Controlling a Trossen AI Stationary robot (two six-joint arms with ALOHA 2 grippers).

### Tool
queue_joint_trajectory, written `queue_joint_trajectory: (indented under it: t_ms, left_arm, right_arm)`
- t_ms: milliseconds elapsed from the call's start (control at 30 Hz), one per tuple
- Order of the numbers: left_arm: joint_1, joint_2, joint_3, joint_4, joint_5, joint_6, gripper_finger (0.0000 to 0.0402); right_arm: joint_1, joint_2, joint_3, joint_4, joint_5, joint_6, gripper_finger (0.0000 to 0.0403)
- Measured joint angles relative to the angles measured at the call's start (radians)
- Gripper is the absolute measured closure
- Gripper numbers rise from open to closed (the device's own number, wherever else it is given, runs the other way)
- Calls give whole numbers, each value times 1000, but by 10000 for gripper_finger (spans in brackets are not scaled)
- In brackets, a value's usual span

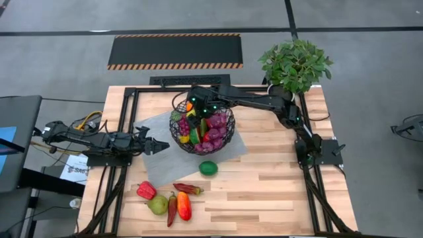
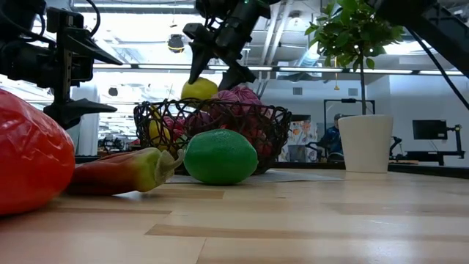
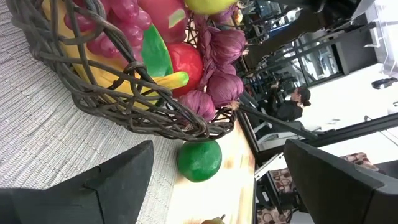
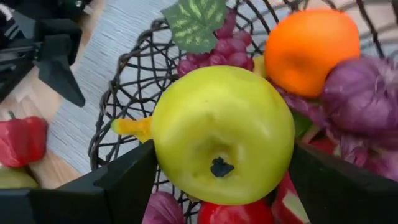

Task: Build produce basket
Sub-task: Put the green apple into the wired basket, then put the green lime into the wire basket

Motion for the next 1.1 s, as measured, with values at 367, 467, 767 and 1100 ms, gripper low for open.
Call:
queue_joint_trajectory:
  t_ms: [367, 467, 767, 1100]
  left_arm:
    - [0, 0, 0, 0, 3, 19, 55]
    - [0, 0, 0, 0, 3, 19, 56]
    - [0, 0, 0, -1, 18, 10, 56]
    - [0, 0, 0, -1, 19, 4, 56]
  right_arm:
    - [-50, 0, 0, -24, -123, 140, 16]
    - [-66, 0, 0, -26, -184, 165, 5]
    - [-73, -53, 22, -50, -361, 210, 5]
    - [249, -217, 40, -409, -28, 180, 12]
